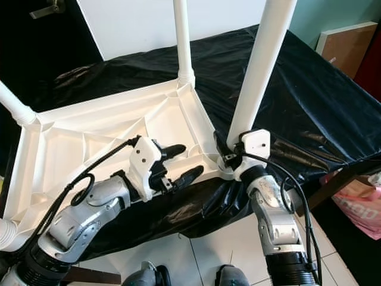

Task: Building children table

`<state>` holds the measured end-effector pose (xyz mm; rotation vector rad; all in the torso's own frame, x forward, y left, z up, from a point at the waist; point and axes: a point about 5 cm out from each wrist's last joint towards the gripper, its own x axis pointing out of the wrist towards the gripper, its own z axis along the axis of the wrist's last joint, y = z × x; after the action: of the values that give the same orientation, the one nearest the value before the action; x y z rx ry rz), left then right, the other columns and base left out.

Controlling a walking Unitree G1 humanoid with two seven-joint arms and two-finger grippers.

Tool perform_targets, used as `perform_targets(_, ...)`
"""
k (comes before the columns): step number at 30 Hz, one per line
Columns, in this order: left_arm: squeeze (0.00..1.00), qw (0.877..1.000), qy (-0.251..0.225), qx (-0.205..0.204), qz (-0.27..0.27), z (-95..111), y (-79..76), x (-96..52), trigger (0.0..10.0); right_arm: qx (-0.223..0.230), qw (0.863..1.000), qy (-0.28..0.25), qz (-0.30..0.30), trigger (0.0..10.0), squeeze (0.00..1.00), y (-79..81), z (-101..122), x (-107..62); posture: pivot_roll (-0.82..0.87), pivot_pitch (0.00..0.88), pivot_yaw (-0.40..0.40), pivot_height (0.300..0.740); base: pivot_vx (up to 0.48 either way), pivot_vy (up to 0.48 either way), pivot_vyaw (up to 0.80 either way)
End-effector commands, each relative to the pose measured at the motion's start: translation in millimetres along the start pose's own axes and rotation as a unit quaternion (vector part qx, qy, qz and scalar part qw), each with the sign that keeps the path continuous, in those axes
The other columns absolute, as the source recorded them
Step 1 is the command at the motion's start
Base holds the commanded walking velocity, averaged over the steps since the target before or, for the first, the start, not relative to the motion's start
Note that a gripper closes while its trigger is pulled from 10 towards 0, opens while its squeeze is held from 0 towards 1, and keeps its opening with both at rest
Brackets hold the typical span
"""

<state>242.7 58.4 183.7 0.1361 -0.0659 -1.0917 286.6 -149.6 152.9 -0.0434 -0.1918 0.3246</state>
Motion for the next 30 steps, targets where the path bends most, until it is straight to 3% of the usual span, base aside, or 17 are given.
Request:
perform_targets(1, 0.00, 0.997, 0.005, 0.004, -0.070, 1, -7.4, -1.1, 10.0, 0.018, 0.996, 0.088, -0.009, 10.0, 0.00, 2.7, -32, -9.3, -0.06, 0.143, 0.072, 0.740, 0.000, 0.000, 0.00)
perform_targets(6, 0.00, 0.998, 0.004, 0.006, -0.070, 2, -6.7, -0.8, 10.0, -0.013, 0.996, 0.081, -0.020, 10.0, 0.00, 4.4, -32, -11.7, -0.06, 0.142, 0.069, 0.740, 0.000, 0.000, 0.00)
perform_targets(13, 0.00, 0.998, 0.002, 0.005, -0.069, 2, -6.8, -0.6, 10.0, 0.001, 0.994, 0.073, -0.087, 10.0, 0.00, 10.7, -32, -14.8, -0.06, 0.143, 0.064, 0.740, 0.000, 0.000, 0.00)
perform_targets(16, 0.00, 0.998, 0.001, 0.004, -0.069, 3, -7.3, -0.6, 10.0, 0.010, 0.985, 0.078, -0.151, 10.0, 0.00, 11.5, -37, -19.2, -0.06, 0.143, 0.066, 0.740, 0.000, 0.000, 0.00)
perform_targets(20, 0.00, 0.998, 0.001, 0.003, -0.070, 3, -7.5, -0.7, 10.0, 0.015, 0.978, 0.083, -0.189, 10.0, 0.00, 9.7, -39, -21.2, -0.06, 0.145, 0.065, 0.740, 0.000, 0.000, 0.00)
perform_targets(23, 0.00, 0.998, 0.000, 0.002, -0.070, 3, -7.5, -0.7, 10.0, 0.019, 0.964, 0.087, -0.251, 10.0, 0.00, 2.8, -39, -20.4, -0.06, 0.145, 0.068, 0.740, 0.000, 0.000, 0.00)
perform_targets(30, 0.00, 0.997, -0.001, 0.002, -0.072, 3, -7.4, 0.0, 10.0, 0.028, 0.947, 0.084, -0.310, 10.0, 0.00, 0.2, -37, -15.3, -0.06, 0.141, 0.067, 0.740, 0.000, 0.000, 0.00)
